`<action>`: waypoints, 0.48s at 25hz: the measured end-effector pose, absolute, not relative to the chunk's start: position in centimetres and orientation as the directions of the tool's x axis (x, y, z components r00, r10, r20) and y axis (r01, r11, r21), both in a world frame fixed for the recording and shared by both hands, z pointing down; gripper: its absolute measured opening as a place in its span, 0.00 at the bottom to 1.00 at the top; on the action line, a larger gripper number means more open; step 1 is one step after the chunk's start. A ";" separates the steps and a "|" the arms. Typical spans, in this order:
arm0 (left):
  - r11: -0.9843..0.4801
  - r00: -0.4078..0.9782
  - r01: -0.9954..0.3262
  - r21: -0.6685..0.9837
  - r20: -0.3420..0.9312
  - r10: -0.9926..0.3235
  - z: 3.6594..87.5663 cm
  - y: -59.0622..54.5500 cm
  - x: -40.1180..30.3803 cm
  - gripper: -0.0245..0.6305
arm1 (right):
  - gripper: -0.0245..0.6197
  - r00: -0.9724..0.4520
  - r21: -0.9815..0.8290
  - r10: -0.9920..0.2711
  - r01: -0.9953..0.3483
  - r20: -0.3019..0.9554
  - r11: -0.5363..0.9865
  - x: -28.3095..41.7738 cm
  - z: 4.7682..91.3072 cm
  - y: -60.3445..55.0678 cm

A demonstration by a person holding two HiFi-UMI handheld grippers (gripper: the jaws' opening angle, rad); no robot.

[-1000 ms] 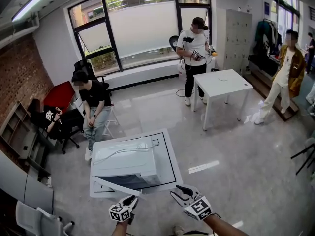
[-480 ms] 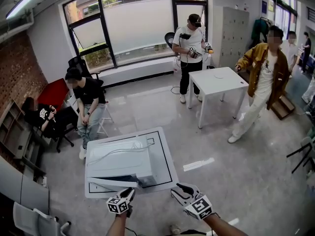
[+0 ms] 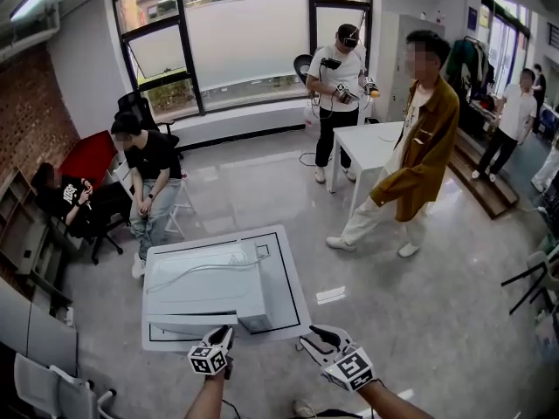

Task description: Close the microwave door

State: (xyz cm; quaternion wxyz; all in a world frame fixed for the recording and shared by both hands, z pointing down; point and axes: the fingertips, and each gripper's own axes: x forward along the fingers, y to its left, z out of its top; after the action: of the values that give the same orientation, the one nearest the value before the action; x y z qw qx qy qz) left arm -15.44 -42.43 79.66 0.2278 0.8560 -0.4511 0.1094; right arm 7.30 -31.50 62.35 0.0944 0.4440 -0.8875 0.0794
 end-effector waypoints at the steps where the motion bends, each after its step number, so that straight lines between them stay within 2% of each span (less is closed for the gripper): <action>1: -0.485 0.564 -0.825 0.289 0.392 -0.726 79.6 -42.4 -15.4 0.15 | 0.26 -0.588 -0.058 -0.772 -0.803 0.241 0.593 7.3 62.3 -31.6; 6: -0.470 0.545 -0.838 0.276 0.389 -0.743 79.7 -42.6 -15.4 0.11 | 0.26 -0.594 -0.055 -0.762 -0.796 0.258 0.602 6.8 62.7 -31.6; 11: -0.429 0.521 -0.851 0.302 0.394 -0.757 79.3 -44.3 -15.0 0.13 | 0.26 -0.605 -0.054 -0.753 -0.787 0.258 0.614 5.7 62.7 -31.7; 12: -0.425 0.522 -0.850 0.311 0.393 -0.757 79.1 -44.3 -15.1 0.09 | 0.26 -0.607 -0.055 -0.752 -0.786 0.258 0.615 5.5 62.6 -31.6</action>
State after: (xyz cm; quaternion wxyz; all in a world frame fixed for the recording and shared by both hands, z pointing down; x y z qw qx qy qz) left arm -15.06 -44.31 79.12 0.2405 0.8386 -0.4790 0.0969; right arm 5.48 -31.62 62.59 0.1053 0.4309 -0.8925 0.0816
